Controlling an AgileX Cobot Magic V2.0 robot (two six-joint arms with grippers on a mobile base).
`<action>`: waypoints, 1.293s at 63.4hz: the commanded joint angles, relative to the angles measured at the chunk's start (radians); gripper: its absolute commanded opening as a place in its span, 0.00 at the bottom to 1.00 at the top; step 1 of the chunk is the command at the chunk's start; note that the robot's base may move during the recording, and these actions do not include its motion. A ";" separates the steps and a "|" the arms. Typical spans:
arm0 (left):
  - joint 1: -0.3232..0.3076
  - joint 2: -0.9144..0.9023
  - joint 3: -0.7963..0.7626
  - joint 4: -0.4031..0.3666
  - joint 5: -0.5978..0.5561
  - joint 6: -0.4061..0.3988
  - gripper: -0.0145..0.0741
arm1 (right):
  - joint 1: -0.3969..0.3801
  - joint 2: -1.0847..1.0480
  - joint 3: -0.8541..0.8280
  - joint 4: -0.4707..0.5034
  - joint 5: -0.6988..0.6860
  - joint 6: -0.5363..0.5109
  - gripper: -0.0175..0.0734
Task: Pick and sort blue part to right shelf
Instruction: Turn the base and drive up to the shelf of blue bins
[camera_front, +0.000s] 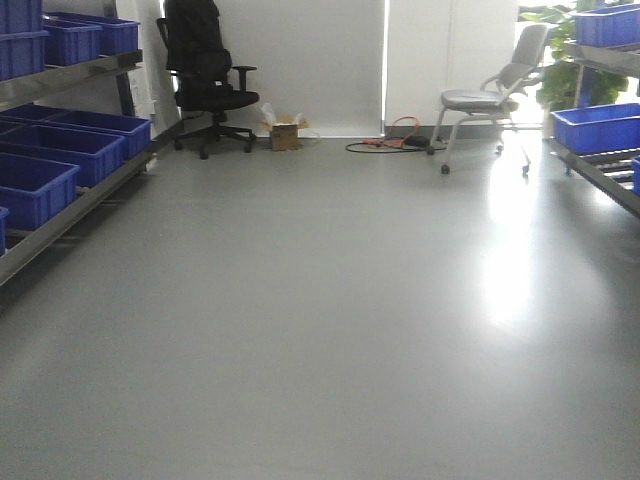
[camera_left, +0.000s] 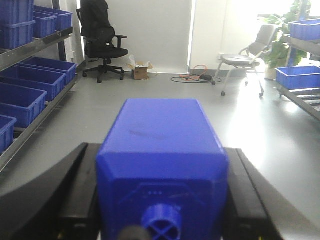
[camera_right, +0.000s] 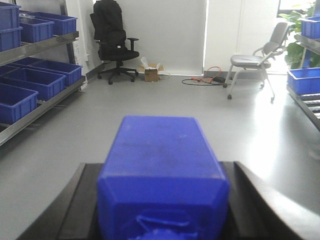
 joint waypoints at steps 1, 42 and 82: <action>0.002 0.007 -0.029 -0.006 -0.088 -0.004 0.60 | -0.005 0.007 -0.030 0.002 -0.090 -0.007 0.56; 0.002 0.007 -0.029 -0.006 -0.088 -0.004 0.60 | -0.005 0.008 -0.030 0.002 -0.090 -0.007 0.56; 0.002 0.007 -0.029 -0.006 -0.088 -0.004 0.60 | -0.005 0.008 -0.030 0.002 -0.090 -0.007 0.56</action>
